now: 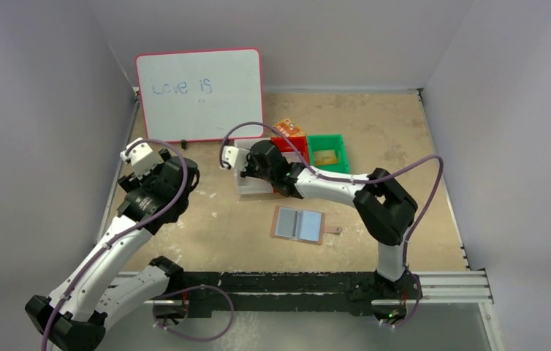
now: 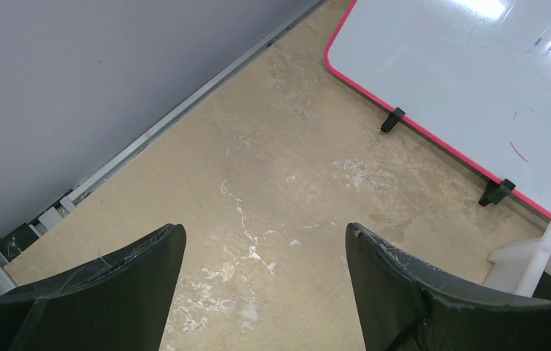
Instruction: Take the credit cards out of the card holder
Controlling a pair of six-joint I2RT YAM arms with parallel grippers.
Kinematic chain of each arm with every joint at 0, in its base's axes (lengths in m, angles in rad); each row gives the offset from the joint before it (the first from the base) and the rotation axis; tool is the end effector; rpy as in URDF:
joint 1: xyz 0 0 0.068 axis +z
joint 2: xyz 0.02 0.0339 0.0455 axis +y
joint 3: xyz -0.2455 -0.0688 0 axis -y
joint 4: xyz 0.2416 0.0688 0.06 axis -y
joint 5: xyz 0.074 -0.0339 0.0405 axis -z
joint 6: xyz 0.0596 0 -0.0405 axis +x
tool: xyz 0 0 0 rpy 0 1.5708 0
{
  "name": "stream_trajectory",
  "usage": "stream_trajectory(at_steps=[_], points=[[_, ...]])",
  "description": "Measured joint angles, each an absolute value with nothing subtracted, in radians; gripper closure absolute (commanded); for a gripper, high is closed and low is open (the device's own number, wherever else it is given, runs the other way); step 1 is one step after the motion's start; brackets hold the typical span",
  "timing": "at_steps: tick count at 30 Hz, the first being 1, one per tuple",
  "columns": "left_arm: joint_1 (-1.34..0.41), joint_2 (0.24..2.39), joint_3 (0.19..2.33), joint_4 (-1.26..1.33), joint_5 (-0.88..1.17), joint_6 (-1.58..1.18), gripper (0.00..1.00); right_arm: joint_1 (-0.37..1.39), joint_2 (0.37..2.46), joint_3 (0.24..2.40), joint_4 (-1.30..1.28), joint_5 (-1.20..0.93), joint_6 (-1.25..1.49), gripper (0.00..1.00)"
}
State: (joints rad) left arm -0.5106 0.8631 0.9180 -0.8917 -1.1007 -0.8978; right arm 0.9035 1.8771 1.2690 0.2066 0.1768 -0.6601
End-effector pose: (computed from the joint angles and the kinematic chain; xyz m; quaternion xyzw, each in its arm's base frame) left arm 0.1708 -0.0348 0.2982 -0.3372 0.7446 0.1740 0.5491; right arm 0.2859 0.3460 0.2069 -0.5507 0.6238 -0.0063 0.5546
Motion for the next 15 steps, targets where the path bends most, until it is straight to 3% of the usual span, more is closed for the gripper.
stream_trajectory(at_steps=[15], points=[[-0.504,0.781,0.918,-0.92,-1.145,-0.941,0.18,0.904,2.053,1.384,0.189,0.219,-0.823,1.0]])
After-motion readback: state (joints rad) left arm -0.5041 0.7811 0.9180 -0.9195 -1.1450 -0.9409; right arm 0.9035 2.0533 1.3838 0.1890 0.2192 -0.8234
